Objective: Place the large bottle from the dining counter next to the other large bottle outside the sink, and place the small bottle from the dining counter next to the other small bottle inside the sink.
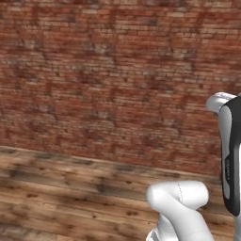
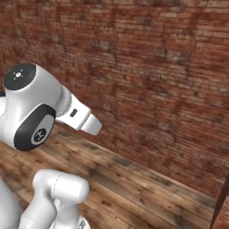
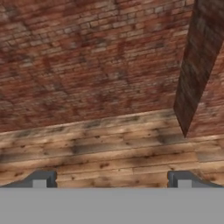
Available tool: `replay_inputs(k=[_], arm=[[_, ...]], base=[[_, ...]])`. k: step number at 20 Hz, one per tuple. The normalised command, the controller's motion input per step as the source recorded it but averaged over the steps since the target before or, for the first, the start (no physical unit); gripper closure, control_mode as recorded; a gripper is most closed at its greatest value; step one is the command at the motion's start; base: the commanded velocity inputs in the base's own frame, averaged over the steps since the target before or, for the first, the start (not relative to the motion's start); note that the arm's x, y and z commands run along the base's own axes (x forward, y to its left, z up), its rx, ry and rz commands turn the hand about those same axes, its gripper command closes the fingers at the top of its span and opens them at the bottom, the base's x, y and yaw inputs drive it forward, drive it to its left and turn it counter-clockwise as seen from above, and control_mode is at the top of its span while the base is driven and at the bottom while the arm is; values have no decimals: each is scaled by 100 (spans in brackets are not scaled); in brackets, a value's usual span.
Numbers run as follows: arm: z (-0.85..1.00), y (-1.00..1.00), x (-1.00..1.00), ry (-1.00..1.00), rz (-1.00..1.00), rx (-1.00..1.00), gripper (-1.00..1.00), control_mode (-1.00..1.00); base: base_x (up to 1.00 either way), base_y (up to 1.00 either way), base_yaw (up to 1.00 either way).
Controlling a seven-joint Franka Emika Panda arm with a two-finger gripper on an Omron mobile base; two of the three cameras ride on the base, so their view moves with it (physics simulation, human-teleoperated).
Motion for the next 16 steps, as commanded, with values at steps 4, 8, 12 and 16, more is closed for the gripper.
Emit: replay_inputs(k=[4, 8, 12, 16], arm=[[0, 0, 0, 0, 0, 0, -100, 100], [0, 0, 0, 0, 0, 0, -100, 100], [0, 0, 0, 0, 0, 0, -100, 100], [0, 0, 0, 0, 0, 0, -100, 100]], base=[[0, 0, 25], [-20, 38, 21], [-69, 78, 12], [-54, 64, 15]])
